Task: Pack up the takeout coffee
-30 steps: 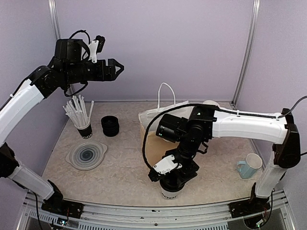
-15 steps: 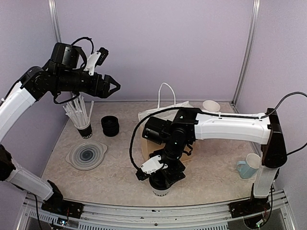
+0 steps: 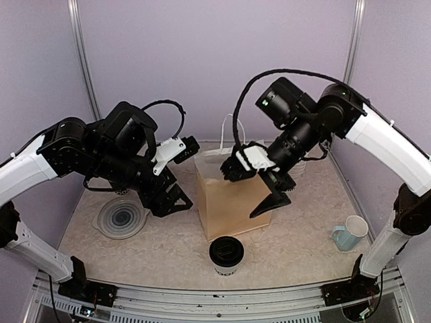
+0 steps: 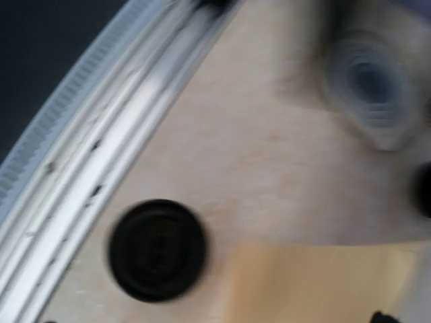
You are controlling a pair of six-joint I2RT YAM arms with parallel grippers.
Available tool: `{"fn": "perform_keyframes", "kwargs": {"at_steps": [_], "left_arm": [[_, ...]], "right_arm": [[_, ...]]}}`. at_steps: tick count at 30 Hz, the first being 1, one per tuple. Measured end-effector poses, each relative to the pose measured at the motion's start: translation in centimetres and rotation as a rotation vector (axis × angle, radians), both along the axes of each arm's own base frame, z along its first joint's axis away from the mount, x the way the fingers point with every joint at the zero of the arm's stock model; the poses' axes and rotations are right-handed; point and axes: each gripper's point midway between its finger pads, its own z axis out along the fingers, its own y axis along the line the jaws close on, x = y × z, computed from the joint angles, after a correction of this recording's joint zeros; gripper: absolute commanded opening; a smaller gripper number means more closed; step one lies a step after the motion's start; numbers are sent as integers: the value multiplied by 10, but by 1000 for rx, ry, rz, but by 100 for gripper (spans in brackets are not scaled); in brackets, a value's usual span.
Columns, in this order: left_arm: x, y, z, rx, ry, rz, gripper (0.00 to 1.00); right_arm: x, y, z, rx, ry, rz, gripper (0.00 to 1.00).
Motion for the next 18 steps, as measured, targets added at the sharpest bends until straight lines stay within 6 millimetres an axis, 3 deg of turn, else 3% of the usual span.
{"fn": "perform_keyframes", "kwargs": {"at_steps": [4, 7, 14, 18], "left_arm": [[-38, -20, -20, 30, 47, -123, 84], [-56, -40, -29, 34, 66, -192, 83], [-74, -81, -93, 163, 129, -272, 83], [-76, -86, -108, 181, 143, -287, 83]], "right_arm": [[37, -23, 46, 131, -14, -91, 99], [56, -42, 61, 184, -20, -173, 99], [77, -66, 59, 225, 2, -301, 99], [75, -65, 47, 212, 47, -304, 99]]}}
